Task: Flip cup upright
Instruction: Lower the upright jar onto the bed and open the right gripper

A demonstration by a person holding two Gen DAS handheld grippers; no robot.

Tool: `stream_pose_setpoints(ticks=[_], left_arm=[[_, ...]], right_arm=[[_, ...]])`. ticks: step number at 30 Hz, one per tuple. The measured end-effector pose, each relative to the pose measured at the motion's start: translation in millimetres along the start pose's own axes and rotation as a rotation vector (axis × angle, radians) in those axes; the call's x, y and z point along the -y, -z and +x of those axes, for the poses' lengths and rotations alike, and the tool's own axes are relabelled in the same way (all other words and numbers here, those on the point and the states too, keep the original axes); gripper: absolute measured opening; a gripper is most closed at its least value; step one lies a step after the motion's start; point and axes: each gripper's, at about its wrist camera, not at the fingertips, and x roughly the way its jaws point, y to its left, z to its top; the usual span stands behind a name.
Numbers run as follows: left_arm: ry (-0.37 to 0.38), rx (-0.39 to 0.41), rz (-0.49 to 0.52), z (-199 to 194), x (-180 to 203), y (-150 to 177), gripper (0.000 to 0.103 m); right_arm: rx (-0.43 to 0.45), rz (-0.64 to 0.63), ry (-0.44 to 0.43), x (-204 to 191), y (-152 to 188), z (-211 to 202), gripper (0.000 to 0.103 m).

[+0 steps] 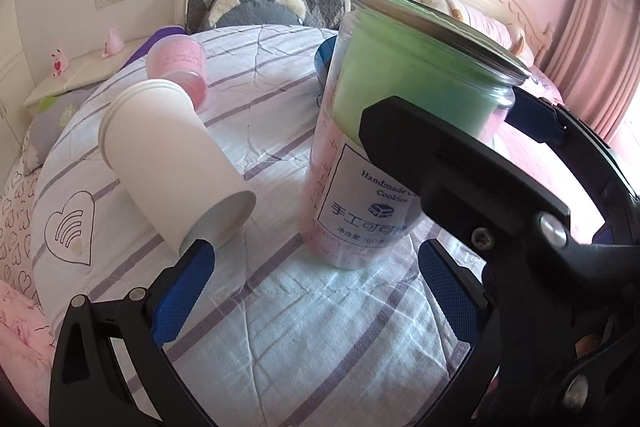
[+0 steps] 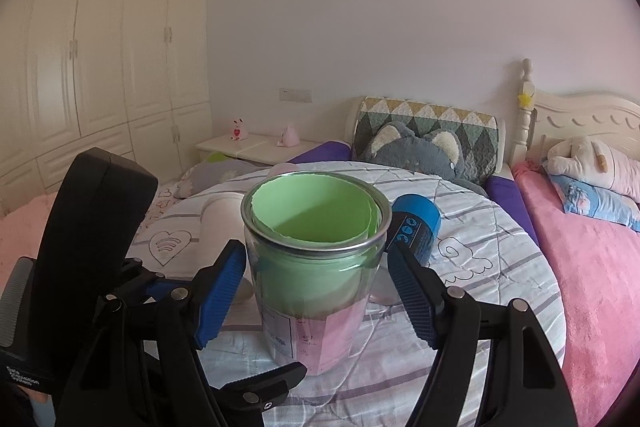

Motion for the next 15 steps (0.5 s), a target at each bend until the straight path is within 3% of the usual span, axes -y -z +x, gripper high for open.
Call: stream_pose_setpoints(ticks=[15], left_arm=[[0.016, 0.044, -0.005, -18.7, -1.2, 2.5, 0.103]], right_arm=[[0.028, 0.049, -0.066, -0.8, -1.7, -9.9, 0.080]])
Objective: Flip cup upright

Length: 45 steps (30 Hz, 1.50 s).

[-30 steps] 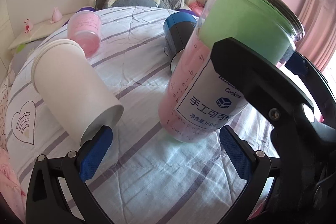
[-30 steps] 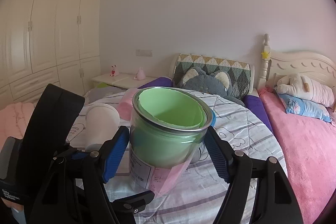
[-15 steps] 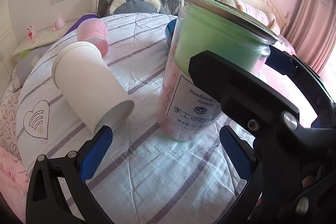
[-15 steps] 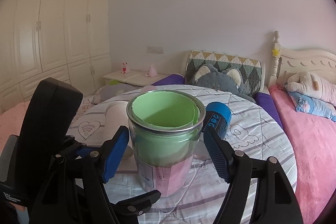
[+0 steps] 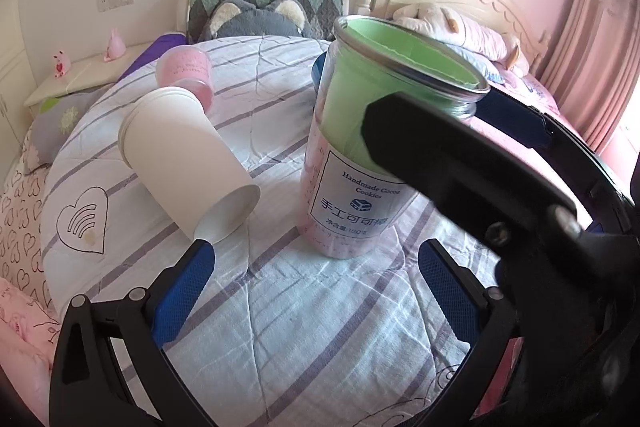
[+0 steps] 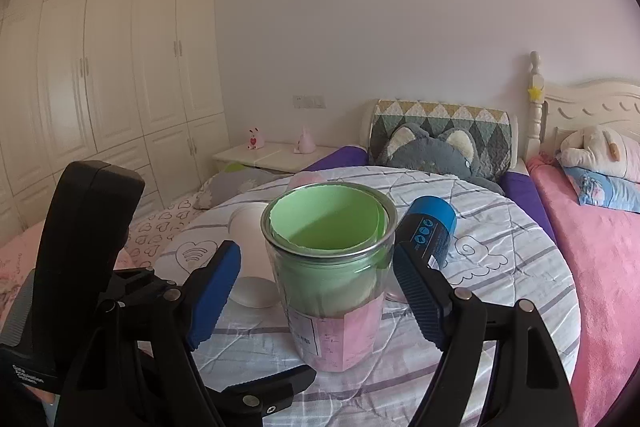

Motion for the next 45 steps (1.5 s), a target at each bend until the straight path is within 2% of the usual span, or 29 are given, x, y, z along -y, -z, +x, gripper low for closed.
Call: stream_pose_setpoints(ticks=[4, 8, 13, 18, 22, 25, 31, 45], left_arm=[[0.005, 0.024, 0.009, -8.0, 2.2, 1.7, 0.103], [-0.049, 0.091, 0.042, -24.1, 10.6, 7.3, 0.103], [-0.064, 0.135, 0.082, -46.6, 26.3, 16.0, 0.103], [-0.190, 0.207, 0.102, -67.3, 36.5, 19.6, 0.103], [-0.251, 0.229, 0.041, -76.1, 33.1, 20.9, 0.103], [-0.286, 0.241, -0.004, -81.9, 29.7, 21.8, 0.103], [-0.338, 0.259, -0.030, -90.5, 30.1, 25.3, 0.103], [-0.350, 0.258, -0.038, -89.7, 40.3, 26.9, 0.103]], right_arm=[[0.030, 0.026, 0.006, 3.1, -4.1, -12.5, 0.081], [0.042, 0.027, 0.075, 3.7, -11.0, -29.1, 0.082], [0.064, 0.035, 0.155, 2.1, -18.9, -56.4, 0.082], [0.036, 0.116, 0.248, 12.3, -27.0, -77.2, 0.082], [0.018, 0.150, 0.324, 18.7, -26.2, -90.4, 0.082], [0.007, 0.146, 0.330, 17.5, -23.7, -95.5, 0.082], [-0.009, 0.147, 0.322, 16.6, -20.0, -101.6, 0.082], [-0.075, 0.165, 0.300, 20.9, -8.5, -99.8, 0.082]])
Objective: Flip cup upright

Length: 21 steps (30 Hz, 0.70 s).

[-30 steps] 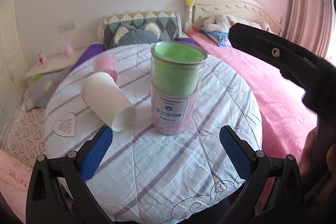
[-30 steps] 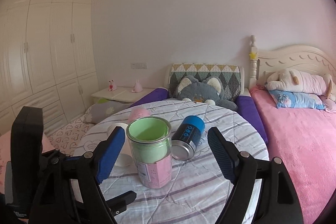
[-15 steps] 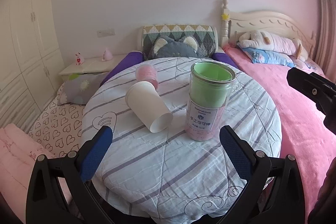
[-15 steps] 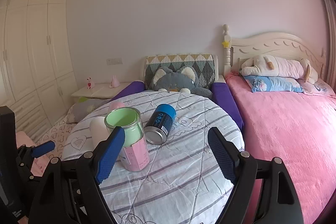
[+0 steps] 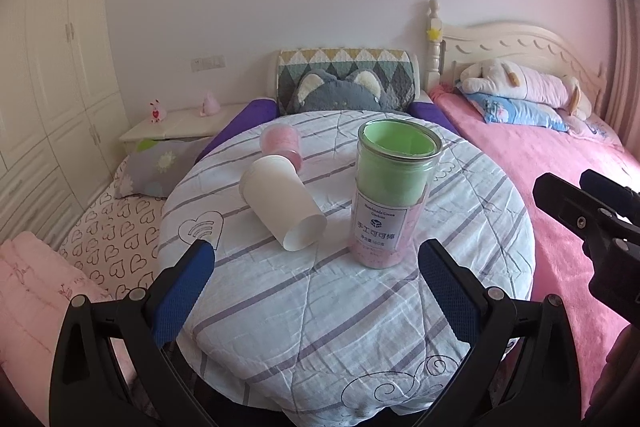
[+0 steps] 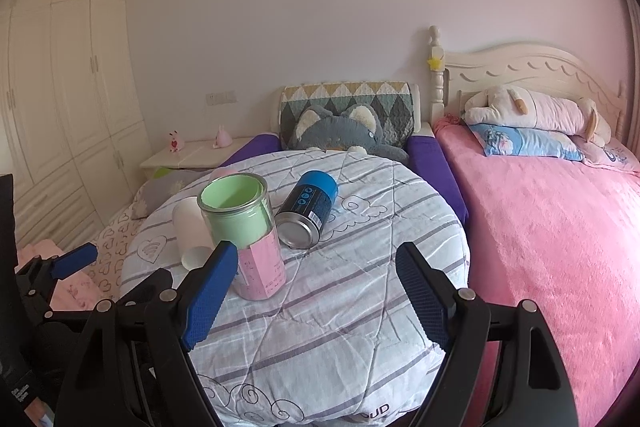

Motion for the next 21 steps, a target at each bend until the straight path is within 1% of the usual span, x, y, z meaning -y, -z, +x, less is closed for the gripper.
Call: stream_pose_setpoints(ticks=[11, 21], left_arm=[[-0.021, 0.026, -0.012, -3.7, 1.0, -1.0, 0.103], [-0.045, 0.037, -0.018, -3.7, 0.4, 0.2, 0.103]], right_arm=[[-0.007, 0.007, -0.006, 2.0, 2.8, 0.7, 0.082], [-0.014, 0.015, -0.031, 0.8, 4.9, 3.0, 0.082]])
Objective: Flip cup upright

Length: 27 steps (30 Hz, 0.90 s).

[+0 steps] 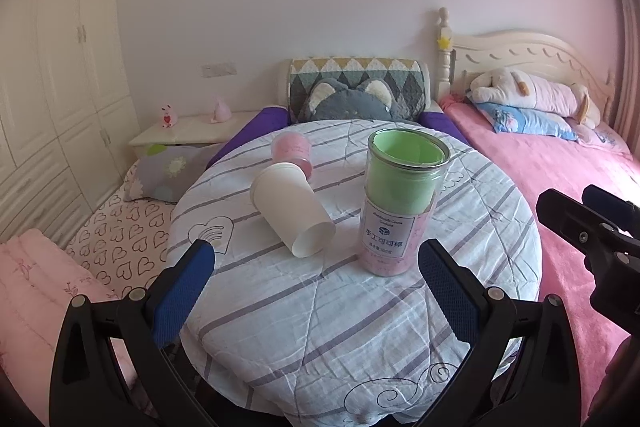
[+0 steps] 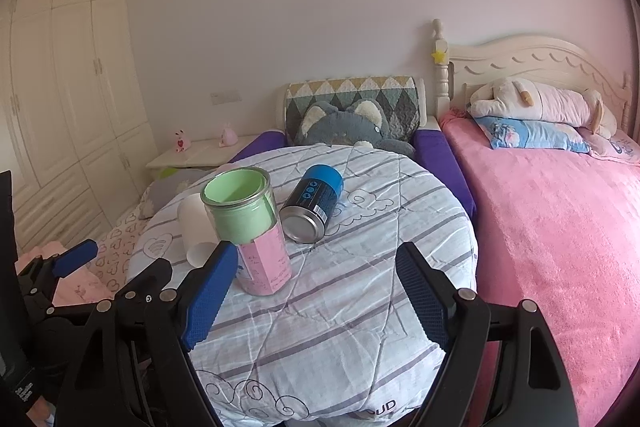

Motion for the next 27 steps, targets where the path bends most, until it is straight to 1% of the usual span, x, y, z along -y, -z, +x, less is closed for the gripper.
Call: stream_pose_setpoints(ticks=[11, 22, 27], left_arm=[[-0.009, -0.015, 0.013, 2.8, 3.1, 0.6, 0.103], [-0.008, -0.034, 0.019, 9.4, 8.2, 1.0, 0.103], [-0.010, -0.031, 0.018, 11.3, 9.3, 0.8, 0.103]], right_arm=[[-0.017, -0.011, -0.016, -3.9, 1.4, 4.6, 0.083], [-0.028, -0.007, -0.021, 1.0, 1.2, 7.6, 0.083], [-0.031, -0.002, -0.024, 3.8, -0.2, 10.1, 0.083]])
